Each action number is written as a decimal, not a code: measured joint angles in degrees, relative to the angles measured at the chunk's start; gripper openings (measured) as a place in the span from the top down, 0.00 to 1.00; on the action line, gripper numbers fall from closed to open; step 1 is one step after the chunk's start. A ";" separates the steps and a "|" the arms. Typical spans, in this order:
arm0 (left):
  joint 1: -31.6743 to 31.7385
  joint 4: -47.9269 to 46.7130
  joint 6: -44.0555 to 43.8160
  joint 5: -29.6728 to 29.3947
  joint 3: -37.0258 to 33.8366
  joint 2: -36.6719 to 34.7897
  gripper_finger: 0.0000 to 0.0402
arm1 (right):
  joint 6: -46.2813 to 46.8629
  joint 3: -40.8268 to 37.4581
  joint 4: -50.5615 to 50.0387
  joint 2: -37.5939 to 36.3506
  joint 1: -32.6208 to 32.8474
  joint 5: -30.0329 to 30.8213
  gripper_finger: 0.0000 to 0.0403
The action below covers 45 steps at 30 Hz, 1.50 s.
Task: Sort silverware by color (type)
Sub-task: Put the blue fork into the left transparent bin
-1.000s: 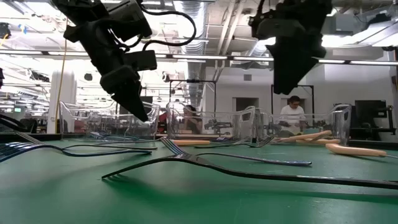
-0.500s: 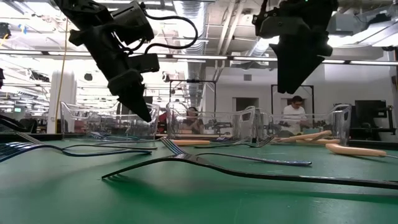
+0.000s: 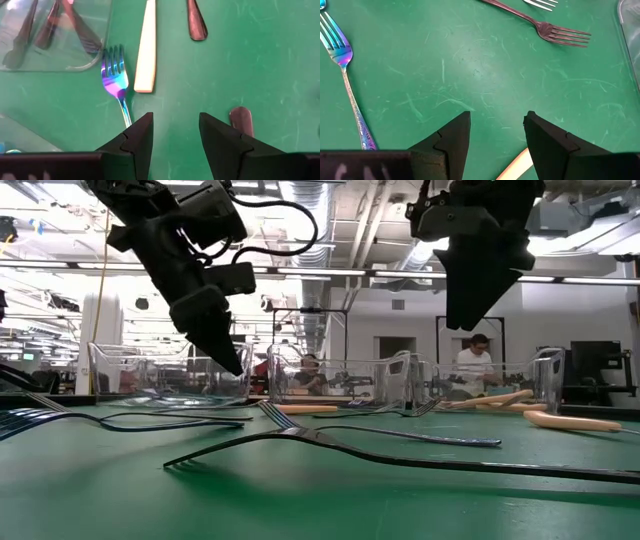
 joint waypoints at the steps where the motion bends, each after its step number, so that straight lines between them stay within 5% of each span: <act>1: -0.11 -0.05 -0.05 -0.10 -0.02 0.00 0.64 | -0.08 0.00 0.00 0.00 0.00 0.00 0.49; 18: -5.06 0.94 -7.20 1.79 -0.15 0.09 0.64 | -0.11 0.04 0.02 0.00 0.37 0.09 0.49; 35: -5.51 1.61 -5.07 -0.13 -0.09 -0.08 0.64 | -0.09 0.04 0.09 0.00 0.76 0.48 0.49; 45: -5.53 -8.26 -1.52 -1.60 6.64 -1.14 0.64 | -0.41 0.04 0.04 0.00 0.58 1.54 0.49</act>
